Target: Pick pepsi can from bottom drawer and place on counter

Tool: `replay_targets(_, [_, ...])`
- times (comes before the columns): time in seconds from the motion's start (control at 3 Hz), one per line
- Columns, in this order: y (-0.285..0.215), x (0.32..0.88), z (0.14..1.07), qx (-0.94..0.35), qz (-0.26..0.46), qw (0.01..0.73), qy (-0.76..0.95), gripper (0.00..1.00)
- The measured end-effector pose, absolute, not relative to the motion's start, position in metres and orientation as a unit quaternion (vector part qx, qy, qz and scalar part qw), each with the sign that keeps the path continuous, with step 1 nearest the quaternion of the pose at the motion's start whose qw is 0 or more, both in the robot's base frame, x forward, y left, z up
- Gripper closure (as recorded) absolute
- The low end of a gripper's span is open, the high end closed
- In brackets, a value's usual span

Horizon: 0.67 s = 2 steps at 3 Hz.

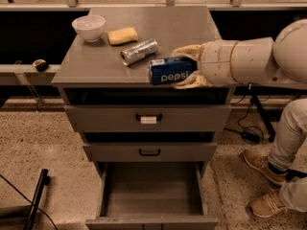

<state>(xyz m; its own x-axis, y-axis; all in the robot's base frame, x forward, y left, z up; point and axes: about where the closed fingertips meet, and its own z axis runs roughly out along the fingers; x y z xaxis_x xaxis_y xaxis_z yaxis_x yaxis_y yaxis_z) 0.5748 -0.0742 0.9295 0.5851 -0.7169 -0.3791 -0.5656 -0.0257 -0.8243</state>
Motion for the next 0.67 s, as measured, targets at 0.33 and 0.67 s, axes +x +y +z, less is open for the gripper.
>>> replay_targets(0.33, [-0.07,0.572,0.929,-0.716,-0.07,0.533,0.446,1.0])
replay_targets(0.67, [-0.075,0.589,0.938,-0.731,-0.076,0.513,0.444,1.0])
